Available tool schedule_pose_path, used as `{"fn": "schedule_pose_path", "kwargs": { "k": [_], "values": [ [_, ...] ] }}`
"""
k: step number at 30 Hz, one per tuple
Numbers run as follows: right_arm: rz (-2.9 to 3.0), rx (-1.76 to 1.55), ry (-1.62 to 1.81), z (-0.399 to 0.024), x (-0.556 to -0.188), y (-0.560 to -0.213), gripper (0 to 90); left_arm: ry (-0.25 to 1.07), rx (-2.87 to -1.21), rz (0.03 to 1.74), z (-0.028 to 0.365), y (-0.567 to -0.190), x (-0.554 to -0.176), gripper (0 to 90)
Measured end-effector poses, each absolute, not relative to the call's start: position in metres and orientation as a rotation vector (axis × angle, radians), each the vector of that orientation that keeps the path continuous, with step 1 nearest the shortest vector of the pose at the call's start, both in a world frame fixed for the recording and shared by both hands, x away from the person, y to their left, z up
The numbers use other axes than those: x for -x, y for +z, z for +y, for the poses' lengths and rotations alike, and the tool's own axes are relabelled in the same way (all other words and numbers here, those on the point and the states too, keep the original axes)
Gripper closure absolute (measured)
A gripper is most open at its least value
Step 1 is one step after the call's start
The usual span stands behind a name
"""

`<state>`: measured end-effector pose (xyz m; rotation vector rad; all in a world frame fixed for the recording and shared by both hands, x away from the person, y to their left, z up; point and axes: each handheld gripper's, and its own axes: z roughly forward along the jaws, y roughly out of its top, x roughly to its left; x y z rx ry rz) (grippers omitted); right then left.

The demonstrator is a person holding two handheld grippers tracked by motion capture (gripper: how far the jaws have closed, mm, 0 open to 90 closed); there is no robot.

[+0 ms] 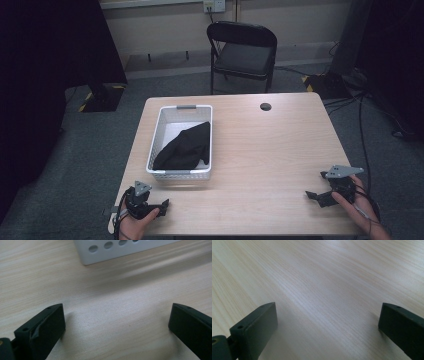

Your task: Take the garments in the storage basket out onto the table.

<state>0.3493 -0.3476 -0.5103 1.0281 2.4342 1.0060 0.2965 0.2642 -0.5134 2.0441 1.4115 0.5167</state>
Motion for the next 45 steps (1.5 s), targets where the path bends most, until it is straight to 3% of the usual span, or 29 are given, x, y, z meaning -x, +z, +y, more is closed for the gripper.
{"fn": "schedule_pose_path", "kwargs": {
  "k": [22, 45],
  "values": [
    [2.434, -1.028, 1.006, -0.348, -0.349, -0.510, 0.8, 0.391, -2.040, 1.368, 0.257, -0.491, -0.306, 2.8],
    [2.435, -1.028, 1.006, -0.348, -0.349, -0.510, 0.8, 0.377, -2.078, 1.317, 0.246, -0.451, -0.322, 3.4]
  ]
}}
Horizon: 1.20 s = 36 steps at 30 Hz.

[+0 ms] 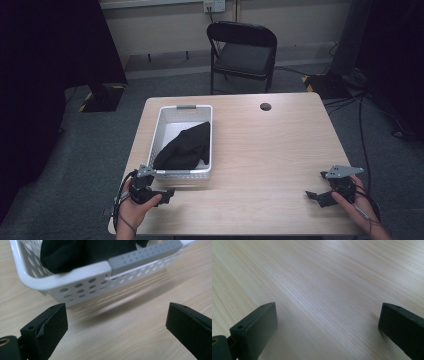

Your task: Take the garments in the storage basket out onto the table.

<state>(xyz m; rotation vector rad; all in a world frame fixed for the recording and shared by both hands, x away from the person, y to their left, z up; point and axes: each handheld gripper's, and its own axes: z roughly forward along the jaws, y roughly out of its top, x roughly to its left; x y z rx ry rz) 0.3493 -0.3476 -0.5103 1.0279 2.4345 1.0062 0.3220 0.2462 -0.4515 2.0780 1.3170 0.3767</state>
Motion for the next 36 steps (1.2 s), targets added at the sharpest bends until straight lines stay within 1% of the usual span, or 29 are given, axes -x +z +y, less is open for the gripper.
{"fn": "schedule_pose_path", "kwargs": {
  "k": [22, 36],
  "values": [
    [2.435, -1.028, 1.006, -0.348, -0.349, -0.510, 0.8, 0.391, -2.104, 1.276, 0.236, -0.416, -0.335, 3.5],
    [2.435, -1.027, 1.006, -0.348, -0.349, -0.510, 0.8, 0.422, -2.088, 1.247, 0.226, -0.404, -0.357, 3.5]
  ]
}}
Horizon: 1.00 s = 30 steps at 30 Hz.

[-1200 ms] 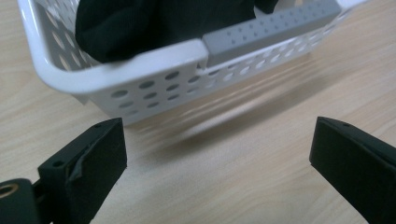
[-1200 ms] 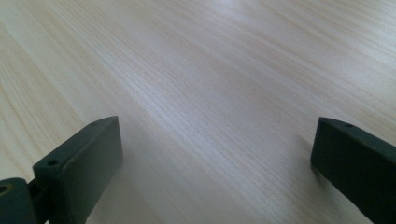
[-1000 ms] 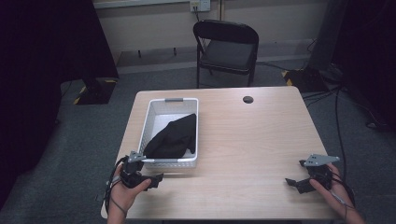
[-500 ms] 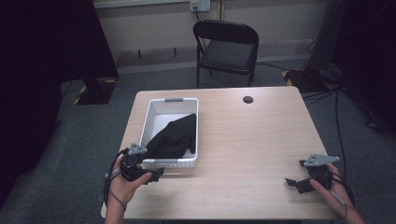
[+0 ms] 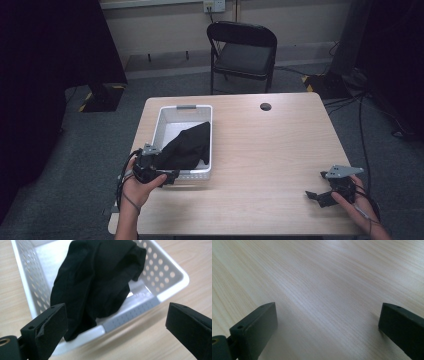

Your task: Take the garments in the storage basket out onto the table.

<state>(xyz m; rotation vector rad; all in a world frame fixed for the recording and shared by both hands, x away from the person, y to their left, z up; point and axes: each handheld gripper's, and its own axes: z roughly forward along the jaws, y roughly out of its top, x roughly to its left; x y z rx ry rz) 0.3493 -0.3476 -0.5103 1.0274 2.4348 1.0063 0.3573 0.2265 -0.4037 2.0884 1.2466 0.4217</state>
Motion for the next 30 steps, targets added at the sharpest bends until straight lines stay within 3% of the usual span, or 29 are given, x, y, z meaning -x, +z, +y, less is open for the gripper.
{"fn": "schedule_pose_path", "kwargs": {
  "k": [30],
  "values": [
    [2.436, -1.025, 1.006, -0.348, -0.349, -0.510, 0.6, 0.409, -2.081, 1.218, 0.205, -0.407, -0.399, 3.5]
  ]
}}
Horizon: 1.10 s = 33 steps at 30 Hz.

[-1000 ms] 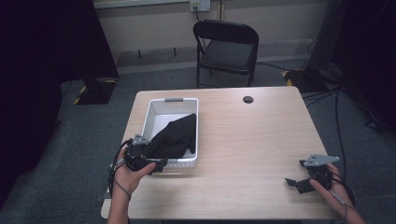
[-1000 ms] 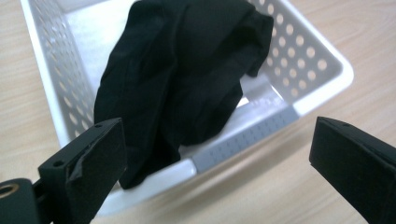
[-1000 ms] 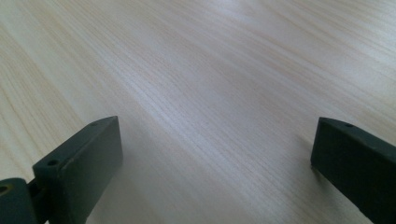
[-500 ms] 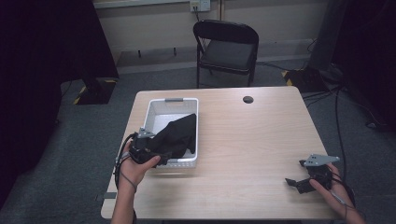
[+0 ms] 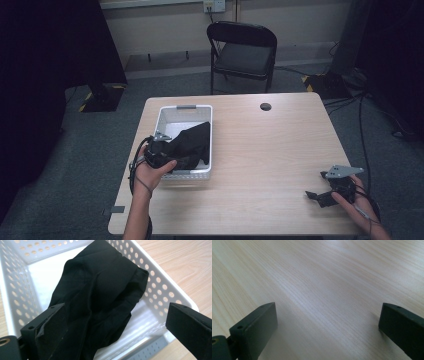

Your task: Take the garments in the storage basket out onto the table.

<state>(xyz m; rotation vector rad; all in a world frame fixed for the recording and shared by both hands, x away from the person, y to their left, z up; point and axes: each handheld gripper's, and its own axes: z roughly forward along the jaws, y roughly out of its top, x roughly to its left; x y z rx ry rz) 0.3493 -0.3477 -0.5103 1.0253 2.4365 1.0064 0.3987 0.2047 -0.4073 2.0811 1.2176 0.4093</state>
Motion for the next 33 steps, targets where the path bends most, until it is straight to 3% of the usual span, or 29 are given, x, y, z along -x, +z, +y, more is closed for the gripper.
{"fn": "schedule_pose_path", "kwargs": {
  "k": [33],
  "values": [
    [2.440, -1.022, 1.007, -0.348, -0.349, -0.510, 0.3, 0.347, -2.235, 1.178, 0.185, -0.427, -0.448, 3.5]
  ]
}}
